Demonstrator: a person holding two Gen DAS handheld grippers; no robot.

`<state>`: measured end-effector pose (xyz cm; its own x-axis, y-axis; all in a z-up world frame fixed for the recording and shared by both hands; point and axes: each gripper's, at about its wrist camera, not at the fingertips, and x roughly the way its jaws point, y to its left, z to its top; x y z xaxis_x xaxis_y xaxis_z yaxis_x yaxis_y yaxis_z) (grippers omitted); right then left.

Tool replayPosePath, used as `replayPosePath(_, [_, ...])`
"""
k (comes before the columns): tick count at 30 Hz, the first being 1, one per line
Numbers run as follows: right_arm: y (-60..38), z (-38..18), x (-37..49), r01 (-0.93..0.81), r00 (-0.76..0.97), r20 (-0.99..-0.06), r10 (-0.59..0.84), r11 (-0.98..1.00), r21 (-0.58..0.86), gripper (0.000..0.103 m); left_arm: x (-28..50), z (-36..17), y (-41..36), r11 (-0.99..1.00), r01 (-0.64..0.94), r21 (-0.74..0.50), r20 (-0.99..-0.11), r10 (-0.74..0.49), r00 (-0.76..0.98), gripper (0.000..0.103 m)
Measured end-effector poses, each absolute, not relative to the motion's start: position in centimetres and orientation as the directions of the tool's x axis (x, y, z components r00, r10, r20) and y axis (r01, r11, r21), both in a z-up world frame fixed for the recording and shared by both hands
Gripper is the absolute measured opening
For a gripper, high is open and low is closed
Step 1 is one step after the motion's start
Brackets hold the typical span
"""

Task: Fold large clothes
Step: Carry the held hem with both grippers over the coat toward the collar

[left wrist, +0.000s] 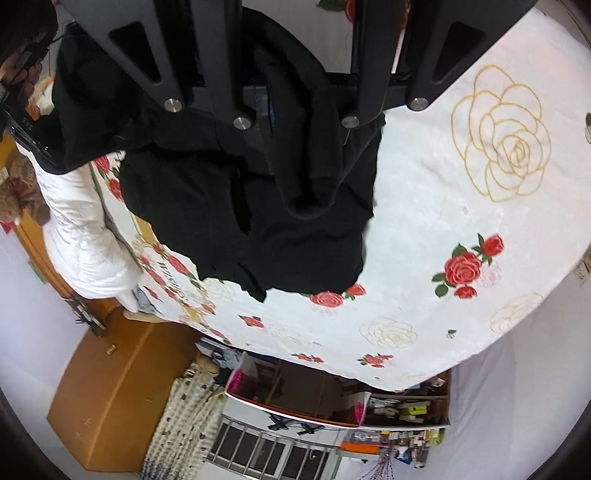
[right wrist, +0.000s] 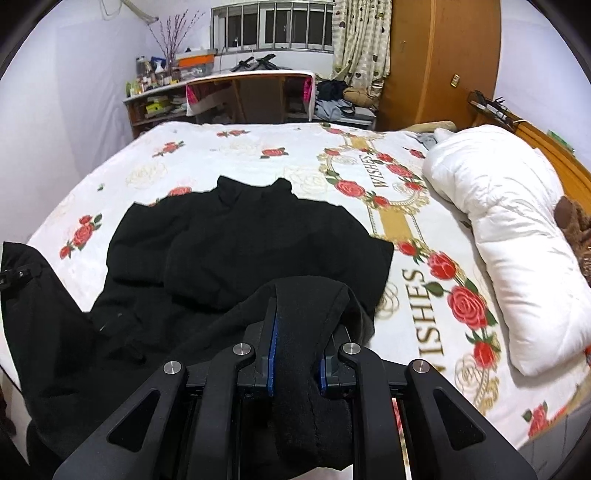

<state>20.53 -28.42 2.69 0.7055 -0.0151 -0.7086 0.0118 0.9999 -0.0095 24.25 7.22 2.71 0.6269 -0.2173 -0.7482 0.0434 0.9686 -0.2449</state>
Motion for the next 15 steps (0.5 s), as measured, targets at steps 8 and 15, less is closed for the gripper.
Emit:
replayPosePath(8, [-32.2, 2.5, 25.7, -0.001, 0.717, -0.696, 0.046, 0.998, 0.065, 0.016, 30.7, 2.8, 6.5, 0.987, -0.018, -0.161, -0.778, -0.115, 0.617, 0.016])
replayPosePath(15, [-34.2, 2.3, 31.4, 0.008, 0.693, -0.717, 0.072, 0.994, 0.108, 0.016, 36.6, 2.6, 5.6, 0.990, -0.042, -0.131, -0.784, -0.077, 0.616, 0.016])
